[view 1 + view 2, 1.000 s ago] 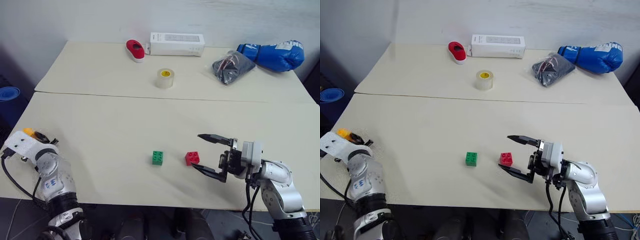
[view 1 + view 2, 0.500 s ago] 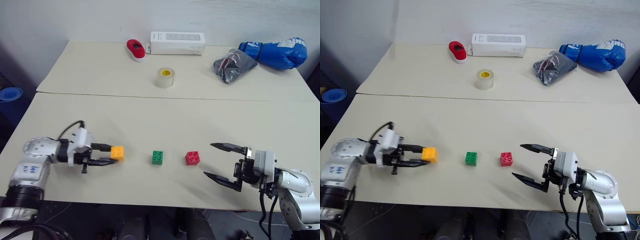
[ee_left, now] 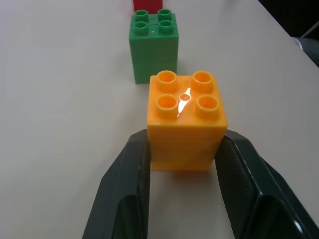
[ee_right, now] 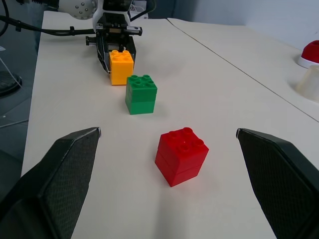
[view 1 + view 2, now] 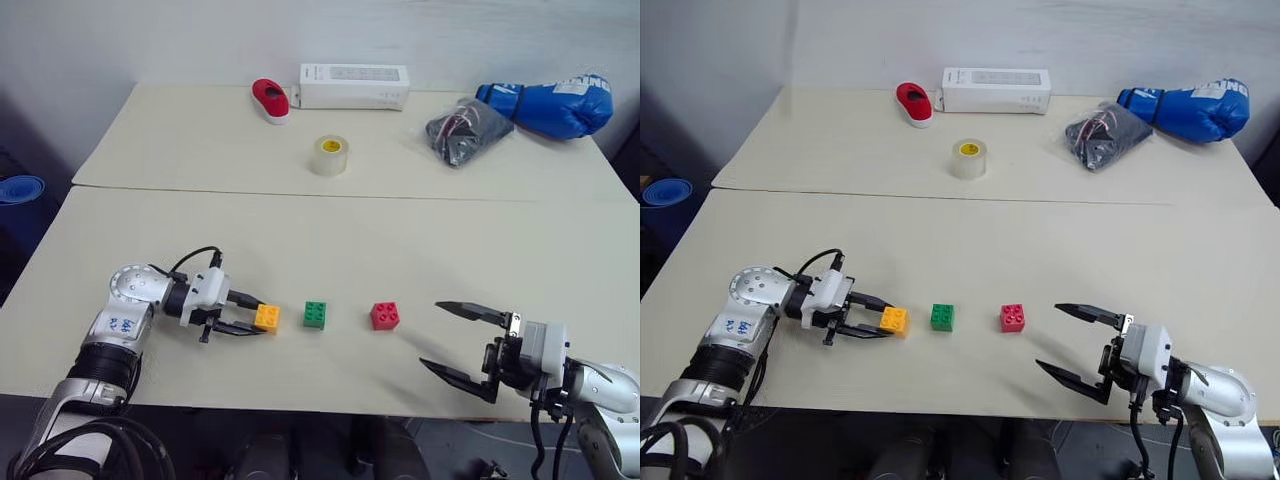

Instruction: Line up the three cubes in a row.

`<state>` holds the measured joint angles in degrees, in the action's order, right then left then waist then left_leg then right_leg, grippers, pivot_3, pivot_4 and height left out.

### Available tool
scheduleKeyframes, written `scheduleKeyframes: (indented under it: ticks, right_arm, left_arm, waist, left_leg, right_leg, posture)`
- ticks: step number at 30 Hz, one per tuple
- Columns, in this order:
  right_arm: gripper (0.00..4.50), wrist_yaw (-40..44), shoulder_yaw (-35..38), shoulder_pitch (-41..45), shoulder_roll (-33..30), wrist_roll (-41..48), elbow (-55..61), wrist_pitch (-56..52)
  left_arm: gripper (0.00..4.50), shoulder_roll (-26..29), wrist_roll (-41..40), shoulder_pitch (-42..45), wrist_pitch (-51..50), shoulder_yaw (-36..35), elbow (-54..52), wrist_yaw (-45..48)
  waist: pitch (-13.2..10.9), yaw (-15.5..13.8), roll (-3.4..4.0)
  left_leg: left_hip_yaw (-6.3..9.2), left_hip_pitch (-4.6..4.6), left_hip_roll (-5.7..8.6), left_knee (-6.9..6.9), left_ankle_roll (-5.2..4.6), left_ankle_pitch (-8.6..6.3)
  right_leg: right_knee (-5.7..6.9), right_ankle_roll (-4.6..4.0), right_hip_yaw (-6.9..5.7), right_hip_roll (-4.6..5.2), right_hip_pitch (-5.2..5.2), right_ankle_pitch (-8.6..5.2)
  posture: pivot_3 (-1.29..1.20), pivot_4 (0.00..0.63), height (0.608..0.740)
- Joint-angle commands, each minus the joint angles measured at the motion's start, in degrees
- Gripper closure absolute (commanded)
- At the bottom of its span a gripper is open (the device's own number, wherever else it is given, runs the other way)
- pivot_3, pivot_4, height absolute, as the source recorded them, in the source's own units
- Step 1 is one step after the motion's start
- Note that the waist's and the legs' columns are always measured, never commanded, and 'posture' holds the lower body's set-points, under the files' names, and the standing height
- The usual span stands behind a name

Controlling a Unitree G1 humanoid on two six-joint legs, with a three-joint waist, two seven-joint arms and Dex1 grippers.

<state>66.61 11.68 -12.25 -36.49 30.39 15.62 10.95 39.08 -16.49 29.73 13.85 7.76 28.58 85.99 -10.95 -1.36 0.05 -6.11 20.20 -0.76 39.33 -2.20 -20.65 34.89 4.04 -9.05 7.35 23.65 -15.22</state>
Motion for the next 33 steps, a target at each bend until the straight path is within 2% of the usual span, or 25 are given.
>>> scheduleKeyframes:
  ticks: [1, 11, 14, 19, 23, 29, 33]
  right_arm:
    - [0.00, -0.20, 1.21, -0.41, -0.43, 0.51, 1.73, 0.74]
    - [0.00, 0.34, 0.67, 1.13, -0.54, 0.40, 0.42, 0.81]
    - [0.00, 0.74, 0.26, 2.16, -0.56, 0.33, -0.32, 0.78]
    - [0.00, 1.90, 0.01, 3.85, -0.57, 0.30, -2.09, 0.96]
    - [0.00, 3.63, 0.88, 5.73, -1.63, 1.21, -3.19, 0.67]
    - [0.00, 7.88, 4.69, 8.07, -7.03, 3.99, -4.43, -0.88]
    - [0.00, 13.23, 7.24, 11.11, -13.72, 4.55, -7.41, -1.89]
  left_arm:
    - [3.01, 0.92, -0.42, 1.48, 0.27, -1.55, 2.74, 2.78]
    - [3.01, 1.69, -0.37, 0.95, 2.66, -2.07, 5.80, 3.71]
    - [3.01, 2.71, -1.16, 1.02, 0.37, -1.86, 5.55, 5.36]
    - [1.37, 4.15, -2.31, 0.88, -3.22, -2.37, 3.69, 4.52]
    - [0.07, 6.35, -4.66, -1.31, -3.53, -5.88, -0.79, 3.00]
    - [0.07, 13.23, -7.15, -11.60, -8.02, -14.21, -12.98, -2.45]
    - [0.07, 16.50, -9.30, -19.32, -11.79, -22.43, -18.01, -5.85]
  waist:
    - [0.00, 0.01, 0.00]
    - [0.00, 0.08, 0.00]
    - [0.00, 0.12, 0.00]
    - [0.00, 0.21, 0.00]
    - [0.00, 0.17, 0.00]
    - [-0.08, 0.76, 0.14]
    - [-0.13, 1.07, 0.20]
  left_leg:
    - [0.02, 0.01, 0.00, 0.00, 0.00, 0.00]
    - [0.03, -0.01, 0.00, 0.00, 0.00, 0.01]
    - [0.02, -0.01, 0.00, 0.00, 0.00, 0.01]
    - [0.03, -0.01, -0.01, 0.00, 0.00, 0.01]
    - [0.03, 0.01, 0.03, 0.01, -0.04, 0.03]
    - [0.08, 0.03, 0.00, 0.00, -0.02, 0.01]
    - [0.11, 0.00, -0.01, 0.01, -0.05, 0.00]
  right_leg:
    - [-0.01, 0.00, -0.02, 0.00, 0.00, 0.00]
    - [0.03, 0.00, -0.02, -0.01, 0.00, 0.00]
    - [0.04, 0.00, -0.01, -0.01, 0.00, 0.00]
    - [0.04, 0.00, -0.03, -0.03, 0.01, 0.00]
    - [0.03, 0.01, -0.01, 0.03, 0.00, 0.00]
    - [-0.02, 0.00, -0.03, 0.07, 0.00, 0.00]
    - [-0.03, 0.00, -0.01, 0.12, -0.02, 0.00]
  posture:
    - [0.00, 0.150, 0.740]
    - [0.00, 0.150, 0.740]
    - [0.00, 0.150, 0.740]
    - [0.00, 0.150, 0.740]
    - [0.00, 0.150, 0.740]
    - [0.00, 0.150, 0.740]
    - [0.00, 0.150, 0.740]
